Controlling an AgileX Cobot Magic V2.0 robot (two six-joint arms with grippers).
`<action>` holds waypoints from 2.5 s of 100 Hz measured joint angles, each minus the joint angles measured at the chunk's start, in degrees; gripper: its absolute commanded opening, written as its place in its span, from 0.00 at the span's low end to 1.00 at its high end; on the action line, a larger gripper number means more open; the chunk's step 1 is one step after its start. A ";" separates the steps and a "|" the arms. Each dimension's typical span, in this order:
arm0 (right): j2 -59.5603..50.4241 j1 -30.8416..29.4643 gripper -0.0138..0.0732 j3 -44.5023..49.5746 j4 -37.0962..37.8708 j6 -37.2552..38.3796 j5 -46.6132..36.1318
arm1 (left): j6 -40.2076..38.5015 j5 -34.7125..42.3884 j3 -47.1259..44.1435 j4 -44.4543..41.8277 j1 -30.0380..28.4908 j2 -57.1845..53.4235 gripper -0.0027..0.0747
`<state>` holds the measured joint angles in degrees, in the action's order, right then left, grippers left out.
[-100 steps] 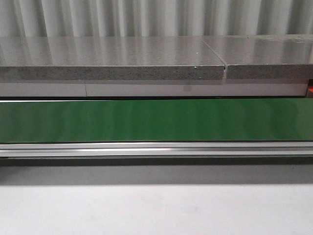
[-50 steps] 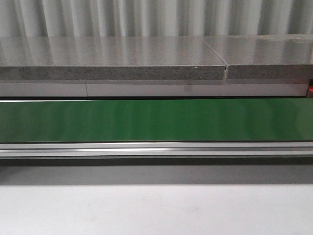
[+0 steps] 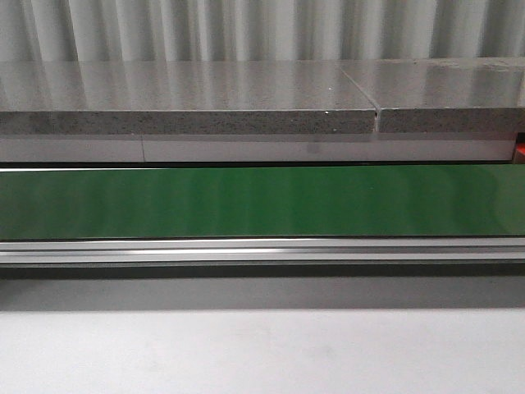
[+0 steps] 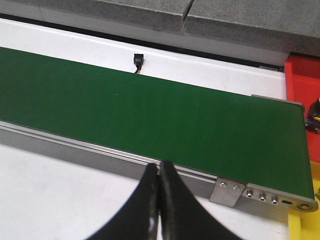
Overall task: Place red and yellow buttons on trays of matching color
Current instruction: 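Set the red button on the belt with the left gripper, release, then lower the left gripper onto a yellow button and grasp it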
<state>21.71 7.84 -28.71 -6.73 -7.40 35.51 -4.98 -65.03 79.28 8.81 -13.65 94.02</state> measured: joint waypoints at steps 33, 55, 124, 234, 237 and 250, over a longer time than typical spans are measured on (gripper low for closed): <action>0.00 0.00 0.08 0.00 0.00 0.00 0.00 | 0.15 0.38 0.00 0.72 0.00 2.58 0.45; 0.00 0.00 0.08 0.00 0.00 0.00 0.00 | 0.15 2.12 0.52 1.94 0.00 2.58 0.65; 0.00 0.00 0.08 0.00 0.00 0.00 0.00 | -4.53 4.38 8.58 4.29 -5.24 8.71 0.58; 0.00 0.00 0.08 0.00 0.00 0.00 -0.09 | -16.37 2.88 17.87 3.61 -6.70 27.18 0.49; 0.00 0.00 0.08 0.00 0.00 0.00 -0.09 | -16.37 2.88 17.87 3.61 -6.70 27.18 0.46; 0.00 0.00 0.08 0.00 0.00 0.00 -0.09 | -16.37 2.99 17.87 3.61 -6.70 27.18 0.33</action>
<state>21.71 7.84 -28.71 -6.73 -7.40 35.42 -21.35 -62.04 97.16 12.41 -20.35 121.20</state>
